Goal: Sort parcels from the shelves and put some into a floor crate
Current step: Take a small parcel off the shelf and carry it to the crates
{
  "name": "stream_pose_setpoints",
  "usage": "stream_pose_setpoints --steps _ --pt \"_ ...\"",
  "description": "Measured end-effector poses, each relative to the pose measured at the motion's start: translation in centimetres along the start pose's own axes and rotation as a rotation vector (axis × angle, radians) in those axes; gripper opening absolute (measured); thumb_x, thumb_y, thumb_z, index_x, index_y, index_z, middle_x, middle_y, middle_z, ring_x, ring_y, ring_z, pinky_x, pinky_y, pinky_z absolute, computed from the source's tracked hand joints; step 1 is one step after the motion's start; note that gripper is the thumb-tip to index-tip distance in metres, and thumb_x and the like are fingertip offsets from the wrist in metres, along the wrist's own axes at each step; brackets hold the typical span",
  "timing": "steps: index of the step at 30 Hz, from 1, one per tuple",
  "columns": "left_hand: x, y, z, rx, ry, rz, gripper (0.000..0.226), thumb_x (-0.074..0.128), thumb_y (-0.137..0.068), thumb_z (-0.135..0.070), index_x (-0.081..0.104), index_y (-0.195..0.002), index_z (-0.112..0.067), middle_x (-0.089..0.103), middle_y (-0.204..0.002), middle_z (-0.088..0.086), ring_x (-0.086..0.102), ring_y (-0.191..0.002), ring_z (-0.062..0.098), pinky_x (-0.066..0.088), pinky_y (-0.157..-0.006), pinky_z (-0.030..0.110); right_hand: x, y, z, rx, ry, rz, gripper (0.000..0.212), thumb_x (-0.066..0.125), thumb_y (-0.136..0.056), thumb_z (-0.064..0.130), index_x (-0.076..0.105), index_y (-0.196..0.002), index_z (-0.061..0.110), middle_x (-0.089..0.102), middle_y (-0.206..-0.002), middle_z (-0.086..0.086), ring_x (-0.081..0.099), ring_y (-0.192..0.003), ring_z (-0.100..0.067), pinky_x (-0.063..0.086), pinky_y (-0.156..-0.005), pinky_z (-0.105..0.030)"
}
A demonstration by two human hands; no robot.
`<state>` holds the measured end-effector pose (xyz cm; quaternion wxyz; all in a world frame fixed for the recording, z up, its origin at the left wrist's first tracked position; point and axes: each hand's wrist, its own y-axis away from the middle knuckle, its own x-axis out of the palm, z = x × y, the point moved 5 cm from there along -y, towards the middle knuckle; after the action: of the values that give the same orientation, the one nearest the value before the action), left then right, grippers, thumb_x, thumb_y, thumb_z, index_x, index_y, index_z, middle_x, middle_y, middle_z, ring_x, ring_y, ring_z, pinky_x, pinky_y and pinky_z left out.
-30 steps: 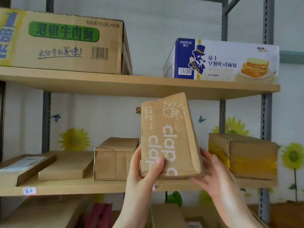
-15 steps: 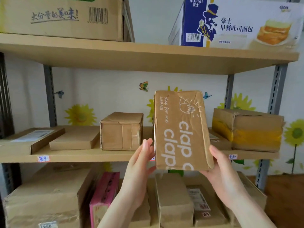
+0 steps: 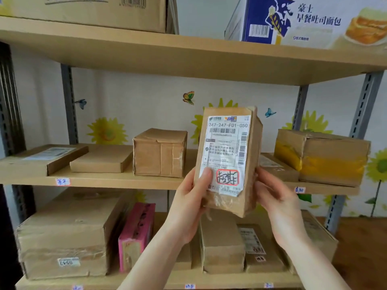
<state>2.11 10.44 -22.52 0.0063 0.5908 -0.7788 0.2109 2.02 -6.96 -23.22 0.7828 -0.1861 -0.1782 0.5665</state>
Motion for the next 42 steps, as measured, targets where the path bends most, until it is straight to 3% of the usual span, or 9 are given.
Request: stream_pose_setpoints --steps 6,11,14,21,24,28,34,38,42 --pt "0.1 -0.3 0.8 -0.056 0.043 -0.028 0.028 0.042 -0.097 -0.024 0.058 -0.12 -0.027 0.073 -0.106 -0.003 0.065 -0.107 0.019 0.044 -0.102 0.046 0.9 0.3 -0.1 0.09 -0.01 0.174 0.056 0.049 -0.071 0.056 0.056 -0.121 0.034 0.063 -0.112 0.023 0.055 -0.104 0.01 0.041 -0.081 -0.014" --pt "0.4 -0.3 1.1 -0.045 0.031 -0.009 0.028 0.04 -0.098 -0.023 0.058 -0.118 -0.029 0.073 -0.104 -0.006 0.065 -0.105 0.016 0.043 -0.103 0.044 0.8 0.4 -0.3 0.087 0.004 0.185 0.07 0.049 -0.063 0.061 0.052 -0.127 0.033 0.062 -0.116 0.019 0.054 -0.108 0.005 0.04 -0.086 -0.016" --pt "1.0 -0.5 1.6 -0.045 0.008 0.031 0.031 0.041 -0.097 -0.026 0.055 -0.125 -0.028 0.072 -0.108 -0.006 0.065 -0.105 0.014 0.047 -0.097 0.037 0.1 1.0 0.0 0.074 0.001 0.153 0.052 0.05 -0.065 0.06 0.058 -0.113 0.041 0.066 -0.109 0.021 0.058 -0.102 0.007 0.045 -0.086 -0.015" --pt "8.3 -0.6 8.8 -0.205 -0.026 0.253 0.03 0.045 -0.095 -0.03 0.056 -0.123 -0.024 0.073 -0.103 -0.006 0.069 -0.085 0.005 0.054 -0.066 0.019 -9.7 5.4 -3.1 0.141 -0.033 -0.201 0.042 0.056 -0.072 0.049 0.064 -0.107 0.028 0.069 -0.112 0.001 0.063 -0.108 -0.014 0.048 -0.096 -0.041" --pt "13.9 1.2 14.5 -0.343 -0.027 0.374 0.03 0.048 -0.094 -0.032 0.057 -0.122 -0.026 0.072 -0.106 -0.005 0.067 -0.093 0.011 0.053 -0.079 0.026 -15.9 9.5 -5.8 0.309 -0.064 -0.315 0.062 0.046 -0.074 0.059 0.06 -0.12 0.02 0.068 -0.116 0.0 0.061 -0.112 -0.014 0.045 -0.1 -0.039" --pt "22.7 5.7 22.6 -0.538 -0.033 0.593 0.024 0.05 -0.093 -0.027 0.061 -0.115 -0.024 0.074 -0.092 -0.009 0.068 -0.07 0.0 0.05 -0.056 0.011 -24.7 16.8 -7.6 0.428 -0.066 -0.54 0.064 0.039 -0.071 0.061 0.06 -0.118 0.024 0.07 -0.113 0.005 0.066 -0.102 -0.007 0.054 -0.079 -0.023" --pt "36.1 18.0 31.6 -0.78 -0.063 0.946 0.014 0.052 -0.094 -0.023 0.06 -0.101 -0.032 0.071 -0.087 -0.016 0.067 -0.073 -0.003 0.053 -0.061 0.012 -37.7 31.7 -8.4 0.573 0.046 -1.006 0.068 0.073 -0.06 0.056 0.063 -0.112 0.014 0.072 -0.104 -0.002 0.068 -0.096 -0.02 0.055 -0.085 -0.038" --pt "44.0 27.5 36.1 -0.947 -0.115 1.133 0.026 0.053 -0.094 -0.023 0.054 -0.119 -0.017 0.066 -0.107 -0.001 0.063 -0.095 0.012 0.054 -0.086 0.031 -45.7 42.2 -8.3 0.678 0.08 -1.2 0.028 0.064 -0.083 0.025 0.062 -0.11 0.016 0.07 -0.106 -0.002 0.066 -0.097 -0.018 0.053 -0.078 -0.028" --pt "51.9 36.6 42.1 -1.04 -0.203 1.208 0.012 0.056 -0.092 -0.023 0.056 -0.099 -0.014 0.065 -0.1 0.005 0.062 -0.09 0.016 0.052 -0.089 0.034 -55.2 51.7 -9.4 0.747 0.071 -1.347 0.03 0.064 -0.084 0.021 0.063 -0.112 0.014 0.07 -0.108 -0.005 0.066 -0.101 -0.024 0.051 -0.091 -0.041"
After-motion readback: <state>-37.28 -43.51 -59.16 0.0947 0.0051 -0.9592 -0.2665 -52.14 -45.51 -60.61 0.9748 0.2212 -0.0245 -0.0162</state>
